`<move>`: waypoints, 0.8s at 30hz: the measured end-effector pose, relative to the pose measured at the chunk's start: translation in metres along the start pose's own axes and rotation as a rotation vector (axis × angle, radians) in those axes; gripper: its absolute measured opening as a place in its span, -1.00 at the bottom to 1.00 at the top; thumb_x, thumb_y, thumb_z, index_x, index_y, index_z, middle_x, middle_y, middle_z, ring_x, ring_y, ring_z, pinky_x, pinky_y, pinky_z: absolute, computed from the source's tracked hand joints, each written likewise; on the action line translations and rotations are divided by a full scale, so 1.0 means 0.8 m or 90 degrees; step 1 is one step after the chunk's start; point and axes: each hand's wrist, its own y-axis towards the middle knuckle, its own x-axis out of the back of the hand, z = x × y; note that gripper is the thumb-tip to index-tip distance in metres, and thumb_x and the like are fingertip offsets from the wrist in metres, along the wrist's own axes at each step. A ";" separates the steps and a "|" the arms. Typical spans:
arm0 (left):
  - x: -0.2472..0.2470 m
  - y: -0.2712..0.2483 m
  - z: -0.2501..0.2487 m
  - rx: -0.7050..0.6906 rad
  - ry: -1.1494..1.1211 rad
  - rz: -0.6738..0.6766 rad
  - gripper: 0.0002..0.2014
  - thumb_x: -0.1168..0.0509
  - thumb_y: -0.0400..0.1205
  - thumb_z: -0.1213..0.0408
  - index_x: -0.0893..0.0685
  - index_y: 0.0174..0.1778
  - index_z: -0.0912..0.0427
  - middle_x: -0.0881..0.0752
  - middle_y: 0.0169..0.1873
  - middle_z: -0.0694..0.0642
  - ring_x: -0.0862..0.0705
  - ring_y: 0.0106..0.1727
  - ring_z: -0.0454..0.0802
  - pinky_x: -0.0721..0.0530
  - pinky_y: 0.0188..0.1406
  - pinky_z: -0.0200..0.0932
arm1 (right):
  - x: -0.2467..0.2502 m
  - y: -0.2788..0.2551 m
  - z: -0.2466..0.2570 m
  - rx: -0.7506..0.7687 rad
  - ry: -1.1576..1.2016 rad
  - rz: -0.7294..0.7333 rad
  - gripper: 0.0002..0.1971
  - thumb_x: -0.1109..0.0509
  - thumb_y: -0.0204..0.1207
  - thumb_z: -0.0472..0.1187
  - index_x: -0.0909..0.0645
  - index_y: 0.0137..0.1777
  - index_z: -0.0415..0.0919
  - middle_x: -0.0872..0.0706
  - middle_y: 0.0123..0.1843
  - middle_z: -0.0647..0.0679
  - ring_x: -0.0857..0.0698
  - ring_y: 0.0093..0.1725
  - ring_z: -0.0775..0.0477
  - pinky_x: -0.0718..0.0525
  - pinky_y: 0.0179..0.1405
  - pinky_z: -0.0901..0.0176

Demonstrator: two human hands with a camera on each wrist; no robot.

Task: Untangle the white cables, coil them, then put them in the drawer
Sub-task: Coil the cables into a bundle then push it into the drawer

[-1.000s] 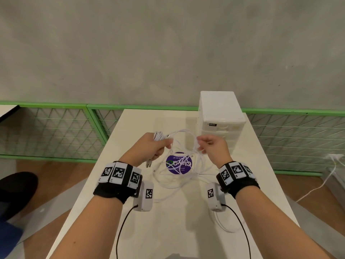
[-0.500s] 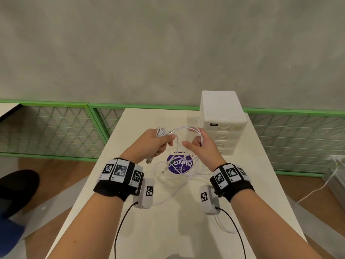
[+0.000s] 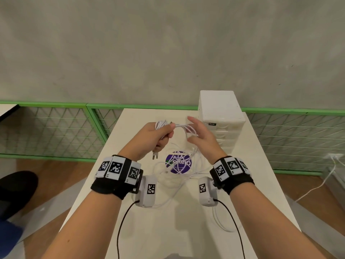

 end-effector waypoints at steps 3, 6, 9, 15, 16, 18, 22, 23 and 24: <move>-0.007 0.000 -0.001 0.012 0.026 0.033 -0.66 -0.17 0.72 0.13 -0.50 -0.36 0.18 -0.28 -0.67 -0.04 -0.17 -0.63 -0.12 -0.14 -0.64 -0.26 | -0.015 0.003 0.009 0.024 0.006 0.051 -0.52 -0.23 0.54 -0.49 -0.46 0.37 -0.01 -0.71 -0.01 -0.04 -0.69 0.00 0.13 -0.62 0.04 0.30; -0.008 -0.002 0.000 0.035 0.037 0.054 -0.65 -0.18 0.71 0.08 -0.52 -0.36 0.18 -0.29 -0.66 -0.03 -0.17 -0.62 -0.11 -0.14 -0.64 -0.28 | -0.017 0.006 0.018 0.057 -0.065 0.000 -0.74 -0.19 0.62 -0.41 -0.64 0.05 -0.10 -0.66 -0.28 0.10 -0.59 -0.38 0.33 -0.55 -0.24 0.37; -0.011 -0.004 0.006 0.070 0.082 0.086 -0.64 -0.25 0.67 0.03 -0.55 -0.38 0.16 -0.31 -0.65 -0.01 -0.20 -0.61 -0.09 -0.14 -0.62 -0.27 | -0.011 0.017 0.026 0.124 -0.069 -0.084 -0.70 -0.19 0.54 -0.51 -0.66 -0.07 -0.14 -0.69 -0.13 0.18 -0.61 -0.15 0.45 -0.50 -0.06 0.54; -0.033 -0.009 -0.007 0.040 0.078 0.202 -0.64 -0.22 0.70 0.17 -0.43 -0.41 0.19 -0.26 -0.70 -0.04 -0.15 -0.65 -0.10 -0.09 -0.59 -0.22 | -0.026 0.020 0.030 0.041 -0.014 0.018 -0.79 -0.17 0.50 -0.49 -0.58 -0.23 -0.26 -0.63 -0.29 0.06 -0.58 -0.34 0.33 -0.49 -0.22 0.44; -0.034 -0.008 -0.010 0.021 0.050 0.204 -0.63 -0.19 0.72 0.15 -0.42 -0.41 0.19 -0.24 -0.70 -0.05 -0.14 -0.65 -0.11 -0.08 -0.59 -0.23 | -0.031 0.019 0.026 0.028 -0.058 0.043 -0.84 -0.21 0.45 -0.43 -0.54 -0.29 -0.24 -0.62 -0.39 0.09 -0.57 -0.42 0.31 -0.50 -0.30 0.38; -0.034 -0.003 -0.013 -0.022 -0.030 0.189 -0.61 -0.15 0.70 0.04 -0.43 -0.40 0.16 -0.24 -0.69 -0.06 -0.15 -0.68 -0.14 -0.10 -0.63 -0.28 | -0.041 0.018 0.014 -0.032 -0.112 0.081 -0.84 -0.25 0.41 -0.31 -0.50 -0.34 -0.05 -0.61 -0.50 0.19 -0.57 -0.43 0.21 -0.56 -0.28 0.22; -0.032 0.009 -0.018 -0.087 -0.203 0.143 -0.53 -0.05 0.62 -0.19 -0.42 -0.30 0.19 -0.27 -0.65 -0.07 -0.20 -0.69 -0.19 -0.25 -0.68 -0.33 | -0.049 0.007 0.015 -0.056 -0.149 0.071 -0.72 -0.11 0.65 -0.36 -0.49 -0.29 -0.23 -0.57 -0.62 0.07 -0.54 -0.62 0.18 -0.57 -0.57 0.30; -0.031 0.011 -0.019 -0.099 -0.230 0.129 -0.52 -0.01 0.59 -0.20 -0.41 -0.28 0.20 -0.27 -0.64 -0.07 -0.21 -0.68 -0.19 -0.28 -0.66 -0.34 | -0.053 0.003 0.018 -0.074 -0.147 0.071 -0.72 -0.10 0.65 -0.39 -0.45 -0.30 -0.26 -0.54 -0.61 0.03 -0.50 -0.65 0.19 -0.56 -0.57 0.26; -0.031 0.013 -0.020 -0.106 -0.248 0.114 -0.53 0.01 0.57 -0.20 -0.40 -0.26 0.20 -0.28 -0.63 -0.06 -0.21 -0.67 -0.18 -0.27 -0.65 -0.34 | -0.060 0.002 0.014 -0.091 -0.134 0.081 -0.73 -0.12 0.63 -0.39 -0.44 -0.31 -0.24 -0.52 -0.57 -0.01 -0.49 -0.63 0.15 -0.58 -0.51 0.17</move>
